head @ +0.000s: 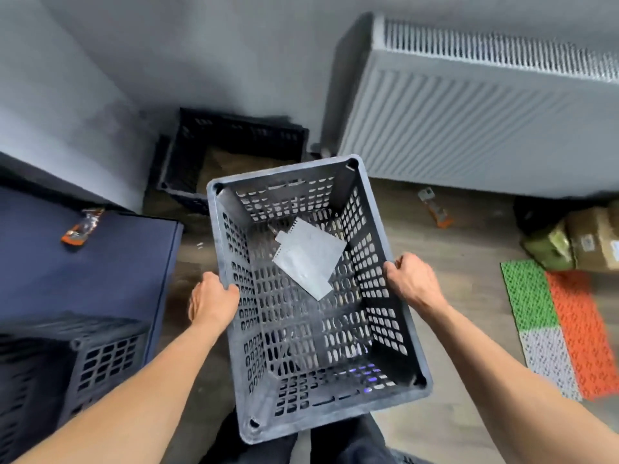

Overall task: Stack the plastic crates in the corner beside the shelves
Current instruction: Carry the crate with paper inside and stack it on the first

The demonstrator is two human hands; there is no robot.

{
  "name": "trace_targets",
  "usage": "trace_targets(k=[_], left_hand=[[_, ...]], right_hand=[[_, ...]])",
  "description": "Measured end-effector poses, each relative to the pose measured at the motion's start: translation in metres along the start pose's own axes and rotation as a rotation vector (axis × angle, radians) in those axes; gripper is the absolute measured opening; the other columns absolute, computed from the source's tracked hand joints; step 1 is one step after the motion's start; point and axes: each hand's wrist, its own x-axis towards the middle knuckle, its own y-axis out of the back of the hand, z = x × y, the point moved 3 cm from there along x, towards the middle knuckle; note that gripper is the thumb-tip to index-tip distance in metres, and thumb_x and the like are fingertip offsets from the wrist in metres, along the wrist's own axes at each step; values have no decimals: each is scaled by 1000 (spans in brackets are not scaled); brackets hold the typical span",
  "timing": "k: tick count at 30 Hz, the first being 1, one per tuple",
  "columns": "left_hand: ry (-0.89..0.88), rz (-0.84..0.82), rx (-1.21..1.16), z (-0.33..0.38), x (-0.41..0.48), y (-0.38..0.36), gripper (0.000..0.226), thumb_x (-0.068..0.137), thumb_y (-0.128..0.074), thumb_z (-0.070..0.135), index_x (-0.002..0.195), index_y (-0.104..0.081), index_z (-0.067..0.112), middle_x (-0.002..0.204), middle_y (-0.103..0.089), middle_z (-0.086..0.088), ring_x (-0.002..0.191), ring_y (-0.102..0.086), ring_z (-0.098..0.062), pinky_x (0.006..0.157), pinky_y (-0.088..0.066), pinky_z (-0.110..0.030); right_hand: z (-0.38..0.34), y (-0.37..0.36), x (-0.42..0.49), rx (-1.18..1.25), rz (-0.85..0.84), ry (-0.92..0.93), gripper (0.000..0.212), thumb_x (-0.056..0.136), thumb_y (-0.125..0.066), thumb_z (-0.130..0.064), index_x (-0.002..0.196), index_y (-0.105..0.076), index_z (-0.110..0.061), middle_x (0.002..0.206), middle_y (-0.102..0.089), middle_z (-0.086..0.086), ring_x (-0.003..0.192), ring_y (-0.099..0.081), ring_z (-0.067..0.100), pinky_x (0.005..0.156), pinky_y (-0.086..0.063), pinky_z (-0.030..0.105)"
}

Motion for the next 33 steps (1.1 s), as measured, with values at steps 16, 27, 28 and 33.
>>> trace_targets(k=[16,27,28,33], left_hand=[[264,98,-262,5,64,151,27,93,-56,26,108,-55,3,112,-64,-18,105,-60,-38,72,-41,-36],[474,152,-357,78,87,168,28,91,-56,30,104,-57,6,105,-69,-17,93,-68,-39,82,-57,-44],[489,149,-377,83,89,168,29,91,-57,29,107,-57,5,107,-69,-17,96,-68,-38,82,-56,-41],[540,117,-433,98,109,164,31,94,-56,28,113,-55,3,112,-66,-18,101,-65,-38,76,-48,-37]], right_hand=[[-251,68,70,-230,-31,370,24,98,-50,-25,101,-62,-4,94,-66,14,79,-63,30,72,-53,38],[-351,118,170,-347,-119,572,29,93,-52,-32,92,-59,-3,104,-68,20,90,-61,36,70,-41,34],[-360,120,175,-354,-120,568,32,93,-51,-33,96,-62,-2,107,-68,21,95,-63,38,74,-43,35],[-392,125,193,-414,-144,564,26,95,-49,-30,95,-60,-6,95,-64,12,85,-62,33,70,-47,35]])
